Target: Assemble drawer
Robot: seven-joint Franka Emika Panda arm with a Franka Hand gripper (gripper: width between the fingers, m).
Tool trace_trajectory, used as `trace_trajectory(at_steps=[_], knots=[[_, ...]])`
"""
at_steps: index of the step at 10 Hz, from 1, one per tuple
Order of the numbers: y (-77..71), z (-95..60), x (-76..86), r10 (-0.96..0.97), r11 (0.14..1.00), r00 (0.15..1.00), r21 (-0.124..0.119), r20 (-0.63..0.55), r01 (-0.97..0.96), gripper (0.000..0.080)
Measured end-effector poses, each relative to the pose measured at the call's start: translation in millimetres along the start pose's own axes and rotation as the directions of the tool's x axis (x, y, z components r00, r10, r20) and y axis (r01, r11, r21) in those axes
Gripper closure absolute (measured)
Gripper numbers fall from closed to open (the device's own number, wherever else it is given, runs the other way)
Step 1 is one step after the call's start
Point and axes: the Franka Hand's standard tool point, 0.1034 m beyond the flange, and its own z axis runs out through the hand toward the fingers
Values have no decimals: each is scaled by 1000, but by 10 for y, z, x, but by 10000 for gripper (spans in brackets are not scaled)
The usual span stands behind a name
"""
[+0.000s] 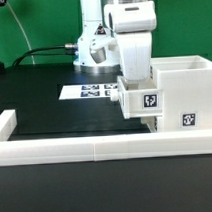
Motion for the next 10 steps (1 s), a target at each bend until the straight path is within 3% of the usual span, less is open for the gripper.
trace_trajectory(at_steps=[1, 2, 6, 8, 10], knots=[[3, -23, 14, 3, 1000, 1000, -3, 1, -3, 336], [16, -57, 25, 1, 1000, 1000, -9, 2, -1, 217], [60, -358, -34, -1, 1000, 1000, -18, 28, 2, 154], [74, -502, -248, -23, 1000, 999, -3, 46, 23, 151], [158, -613, -523, -67, 998, 997, -4, 42, 67, 151]])
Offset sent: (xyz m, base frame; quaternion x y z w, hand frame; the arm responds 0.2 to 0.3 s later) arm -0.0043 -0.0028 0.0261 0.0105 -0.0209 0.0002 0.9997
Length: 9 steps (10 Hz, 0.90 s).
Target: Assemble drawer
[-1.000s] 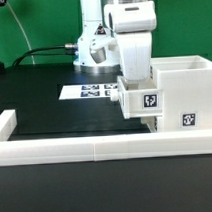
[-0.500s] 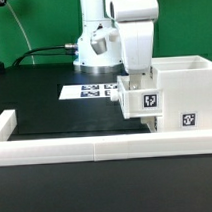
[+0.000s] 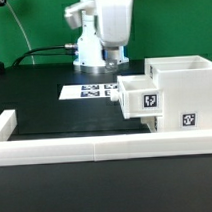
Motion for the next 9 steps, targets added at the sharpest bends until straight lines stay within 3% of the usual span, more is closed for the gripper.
trace_trajectory(at_steps=[2, 4, 6, 7, 9], knots=[[-30, 84, -125, -25, 1000, 999, 11, -29, 26, 151], [-19, 247, -280, -17, 1000, 990, 21, -137, 20, 151], [-4, 420, -332, -2, 999, 977, 36, -213, 10, 151], [-32, 533, -330, 25, 998, 967, 55, -255, -11, 151], [-50, 631, -66, 93, 994, 962, 74, -257, -77, 151]])
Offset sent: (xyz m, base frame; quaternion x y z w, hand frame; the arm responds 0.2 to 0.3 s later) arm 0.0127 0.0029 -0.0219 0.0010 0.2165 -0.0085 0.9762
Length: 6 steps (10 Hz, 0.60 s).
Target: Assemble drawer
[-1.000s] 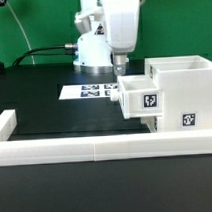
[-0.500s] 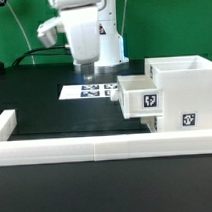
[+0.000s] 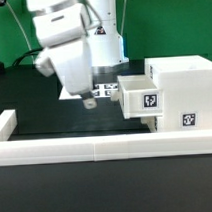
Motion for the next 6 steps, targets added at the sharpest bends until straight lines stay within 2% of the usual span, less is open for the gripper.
trace_trajectory(at_steps=[1, 6], knots=[[-66, 84, 93, 26, 1000, 1000, 4, 0, -26, 151], [-68, 151, 499, 110, 994, 994, 16, -12, -110, 151]])
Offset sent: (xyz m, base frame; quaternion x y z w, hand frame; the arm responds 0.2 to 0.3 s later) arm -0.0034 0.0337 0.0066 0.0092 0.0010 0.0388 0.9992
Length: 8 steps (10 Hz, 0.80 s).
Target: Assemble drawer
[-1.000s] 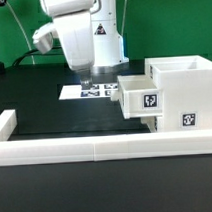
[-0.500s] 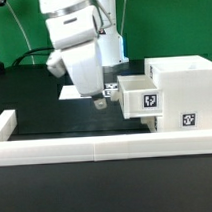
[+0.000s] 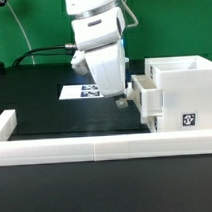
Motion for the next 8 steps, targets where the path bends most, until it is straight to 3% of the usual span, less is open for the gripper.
trace_trajectory(at_steps=[3, 6, 8], knots=[[-10, 36, 145, 24, 1000, 1000, 5, -3, -24, 151], [12, -6, -85, 30, 1000, 1000, 3, 0, -30, 151], [10, -3, -75, 30, 1000, 1000, 4, -1, -30, 151]])
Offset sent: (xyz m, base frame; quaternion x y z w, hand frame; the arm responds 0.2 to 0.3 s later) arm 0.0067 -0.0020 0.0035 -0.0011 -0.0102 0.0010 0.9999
